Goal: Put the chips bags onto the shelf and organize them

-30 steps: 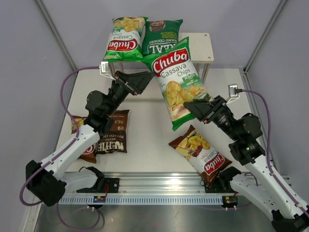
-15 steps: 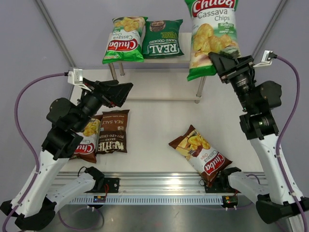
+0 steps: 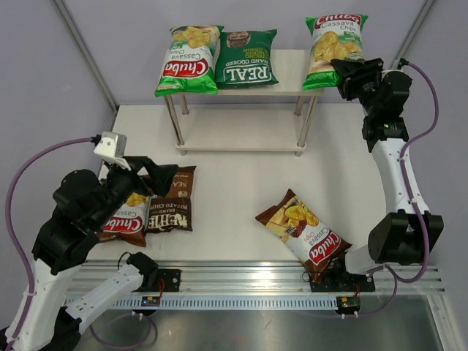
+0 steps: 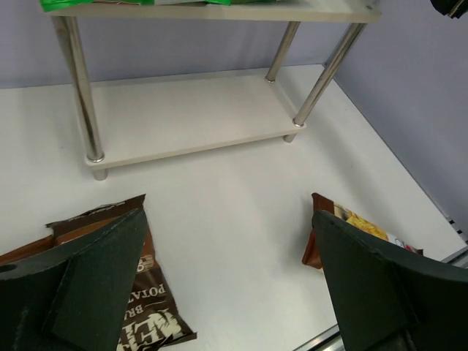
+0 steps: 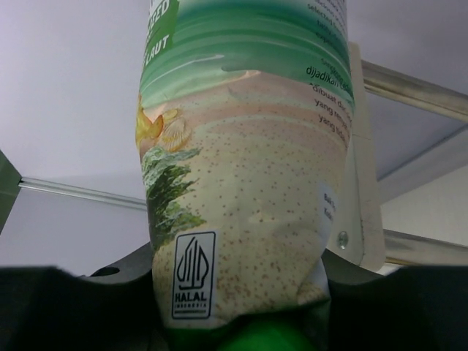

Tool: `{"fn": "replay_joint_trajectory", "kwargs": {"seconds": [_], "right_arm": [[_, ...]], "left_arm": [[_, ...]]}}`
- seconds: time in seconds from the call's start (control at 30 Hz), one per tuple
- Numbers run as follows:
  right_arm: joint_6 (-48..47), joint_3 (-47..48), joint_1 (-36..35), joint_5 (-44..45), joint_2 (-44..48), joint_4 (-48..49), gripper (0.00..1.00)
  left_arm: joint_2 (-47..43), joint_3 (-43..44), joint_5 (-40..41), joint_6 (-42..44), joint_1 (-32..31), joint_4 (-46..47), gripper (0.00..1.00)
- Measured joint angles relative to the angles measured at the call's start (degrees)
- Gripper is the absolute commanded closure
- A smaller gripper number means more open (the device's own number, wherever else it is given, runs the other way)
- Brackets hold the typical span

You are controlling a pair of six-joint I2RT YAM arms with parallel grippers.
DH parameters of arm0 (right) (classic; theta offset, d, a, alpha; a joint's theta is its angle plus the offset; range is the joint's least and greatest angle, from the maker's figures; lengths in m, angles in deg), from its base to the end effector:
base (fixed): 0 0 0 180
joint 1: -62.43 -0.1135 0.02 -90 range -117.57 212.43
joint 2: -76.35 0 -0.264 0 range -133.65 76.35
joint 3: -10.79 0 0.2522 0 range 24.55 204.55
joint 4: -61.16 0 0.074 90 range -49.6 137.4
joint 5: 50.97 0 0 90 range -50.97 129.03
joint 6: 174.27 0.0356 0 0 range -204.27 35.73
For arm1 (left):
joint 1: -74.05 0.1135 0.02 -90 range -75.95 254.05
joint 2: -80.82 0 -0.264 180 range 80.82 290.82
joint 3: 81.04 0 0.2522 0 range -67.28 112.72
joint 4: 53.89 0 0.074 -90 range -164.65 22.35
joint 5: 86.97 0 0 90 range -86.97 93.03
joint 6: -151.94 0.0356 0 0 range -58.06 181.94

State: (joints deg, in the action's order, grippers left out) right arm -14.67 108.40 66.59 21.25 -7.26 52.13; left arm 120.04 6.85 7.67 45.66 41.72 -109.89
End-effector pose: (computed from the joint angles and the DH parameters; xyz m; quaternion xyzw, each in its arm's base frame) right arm 0.3427 -0.0140 0.4462 0.3096 0.6024 0.4815 0.5562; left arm 0.0781 -0.0460 0.4558 0.0783 0.7466 -0.2439 0.6139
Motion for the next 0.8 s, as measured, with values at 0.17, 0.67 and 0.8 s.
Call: {"fn": "replay_joint_trajectory", "kwargs": {"seconds": [0.17, 0.67, 0.8], "right_arm": [[0.72, 1.70, -0.55, -1.49, -3.23, -1.79, 0.69], [-1.18, 6.38, -8.66, 1.88, -6.38, -7.93, 0.67], [-1.14, 6.27, -8.90, 4.24, -6.73, -7.82, 0.65]], "left_arm": [[-6.03, -5.07, 2.62, 2.54, -0.02, -0.63, 0.01], [-6.95, -12.83, 2.84, 3.45, 0.00, 2.99, 0.01], [-7.63, -13.62, 2.69, 3.78, 0.00, 3.37, 0.01]]}}
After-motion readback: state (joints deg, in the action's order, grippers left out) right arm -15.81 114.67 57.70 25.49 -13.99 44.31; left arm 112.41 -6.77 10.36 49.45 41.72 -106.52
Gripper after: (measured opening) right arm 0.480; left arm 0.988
